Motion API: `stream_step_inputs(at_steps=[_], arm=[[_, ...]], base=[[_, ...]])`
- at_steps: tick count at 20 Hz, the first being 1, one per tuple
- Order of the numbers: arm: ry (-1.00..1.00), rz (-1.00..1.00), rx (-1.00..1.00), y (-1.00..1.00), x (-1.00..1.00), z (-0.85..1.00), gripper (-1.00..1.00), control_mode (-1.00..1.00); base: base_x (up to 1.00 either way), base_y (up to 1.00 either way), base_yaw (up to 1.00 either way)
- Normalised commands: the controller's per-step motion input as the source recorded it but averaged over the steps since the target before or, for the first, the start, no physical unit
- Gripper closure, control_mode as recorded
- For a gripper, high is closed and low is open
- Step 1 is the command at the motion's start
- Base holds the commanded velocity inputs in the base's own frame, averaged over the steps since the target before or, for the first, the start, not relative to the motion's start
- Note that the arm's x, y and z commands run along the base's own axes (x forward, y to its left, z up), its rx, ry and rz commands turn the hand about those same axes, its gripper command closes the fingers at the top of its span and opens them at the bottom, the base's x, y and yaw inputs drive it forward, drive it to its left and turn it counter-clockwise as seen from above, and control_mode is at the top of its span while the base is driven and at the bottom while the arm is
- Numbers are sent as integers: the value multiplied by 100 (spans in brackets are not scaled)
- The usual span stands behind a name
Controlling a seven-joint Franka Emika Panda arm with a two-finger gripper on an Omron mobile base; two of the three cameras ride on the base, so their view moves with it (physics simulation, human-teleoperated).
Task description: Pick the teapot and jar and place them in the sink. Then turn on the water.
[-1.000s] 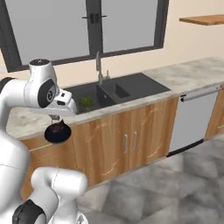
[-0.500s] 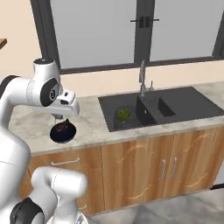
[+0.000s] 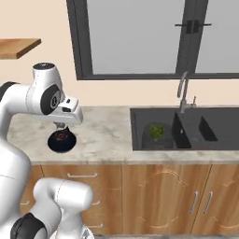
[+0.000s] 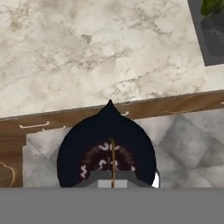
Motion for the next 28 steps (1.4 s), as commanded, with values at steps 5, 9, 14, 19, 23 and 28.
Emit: stream_step_inputs(at_steps=[5, 9, 14, 19, 23, 28], arm=[[0, 0, 0, 0, 0, 0, 100, 100], [0, 0, 0, 0, 0, 0, 100, 100], [0, 0, 0, 0, 0, 0, 100, 100], [0, 0, 0, 0, 0, 0, 100, 100], [0, 0, 0, 0, 0, 0, 100, 100], [0, 0, 0, 0, 0, 0, 100, 100]], base=[[50, -58, 28], [35, -69, 15], [25, -66, 5], [35, -54, 1], [38, -67, 10], [42, -69, 13]])
